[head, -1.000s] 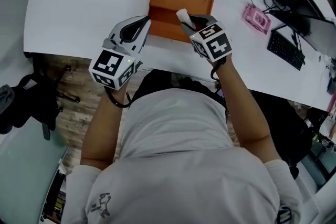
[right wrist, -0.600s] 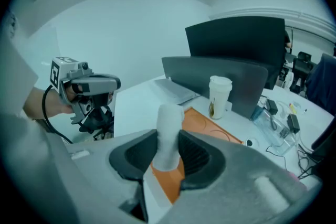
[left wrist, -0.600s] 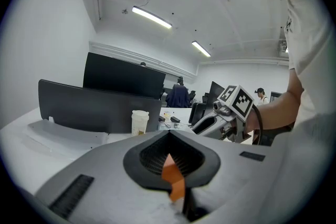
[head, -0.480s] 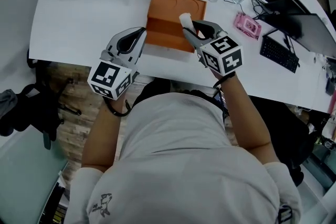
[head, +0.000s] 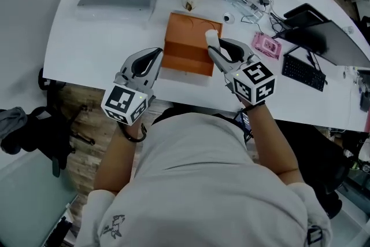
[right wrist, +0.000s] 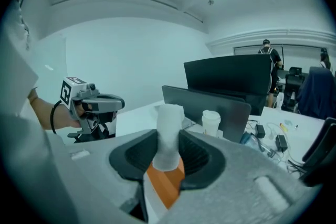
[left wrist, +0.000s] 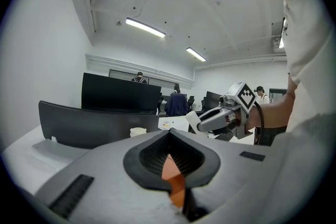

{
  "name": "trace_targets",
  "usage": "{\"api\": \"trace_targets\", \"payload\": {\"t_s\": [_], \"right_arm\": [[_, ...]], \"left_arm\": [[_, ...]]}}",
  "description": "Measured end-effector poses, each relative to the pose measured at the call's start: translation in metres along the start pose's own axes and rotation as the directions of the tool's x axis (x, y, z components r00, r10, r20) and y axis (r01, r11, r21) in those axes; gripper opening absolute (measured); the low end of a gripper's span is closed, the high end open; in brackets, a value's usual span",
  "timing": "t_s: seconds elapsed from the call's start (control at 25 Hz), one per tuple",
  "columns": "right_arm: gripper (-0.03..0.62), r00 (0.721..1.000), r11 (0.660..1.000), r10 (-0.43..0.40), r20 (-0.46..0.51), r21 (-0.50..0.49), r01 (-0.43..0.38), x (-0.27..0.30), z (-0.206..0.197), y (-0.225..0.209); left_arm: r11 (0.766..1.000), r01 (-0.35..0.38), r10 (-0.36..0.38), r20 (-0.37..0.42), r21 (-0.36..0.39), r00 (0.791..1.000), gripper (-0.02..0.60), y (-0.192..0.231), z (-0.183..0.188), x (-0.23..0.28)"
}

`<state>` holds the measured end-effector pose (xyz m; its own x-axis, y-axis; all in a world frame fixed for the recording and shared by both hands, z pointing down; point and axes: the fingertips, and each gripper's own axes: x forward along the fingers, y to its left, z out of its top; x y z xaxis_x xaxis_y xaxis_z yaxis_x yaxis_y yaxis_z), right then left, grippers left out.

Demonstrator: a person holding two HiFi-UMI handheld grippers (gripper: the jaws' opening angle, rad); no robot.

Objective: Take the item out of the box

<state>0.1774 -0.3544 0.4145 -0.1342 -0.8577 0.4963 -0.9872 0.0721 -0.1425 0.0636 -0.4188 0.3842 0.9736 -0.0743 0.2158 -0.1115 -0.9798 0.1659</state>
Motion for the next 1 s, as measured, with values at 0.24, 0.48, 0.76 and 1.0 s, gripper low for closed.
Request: {"api": "trace_targets", "payload": {"t_s": [0.24,0.48,0.76,1.0], "right_arm": [[0.129,0.996,1.0,-0.002,0.087,-0.012,0.003,-0.029,0.031,0.002],[0.129,0.99,1.0,0.0,0.141,-0.013,0.001,-0.052,0.047,0.001],[0.129,0.984,0.999,0.034,0.173,0.008,-0.036,-0.08,0.04,0.0],[0.129,0.977,0.998,0.068,0.204,-0.021,-0.065,-0.125,0.026,0.013]], "left_arm": [[0.999,-0.003,0.002,0.038,0.037,0.999,-0.002,-0.014,0.031,-0.006],[0.998,-0.011,0.007,0.066,0.066,0.998,-0.002,-0.029,0.052,-0.007],[0.997,-0.014,0.006,0.093,0.08,0.996,-0.002,-0.065,0.065,-0.006],[0.997,-0.032,0.025,0.104,0.071,0.994,-0.002,-0.112,0.059,-0.01]]}}
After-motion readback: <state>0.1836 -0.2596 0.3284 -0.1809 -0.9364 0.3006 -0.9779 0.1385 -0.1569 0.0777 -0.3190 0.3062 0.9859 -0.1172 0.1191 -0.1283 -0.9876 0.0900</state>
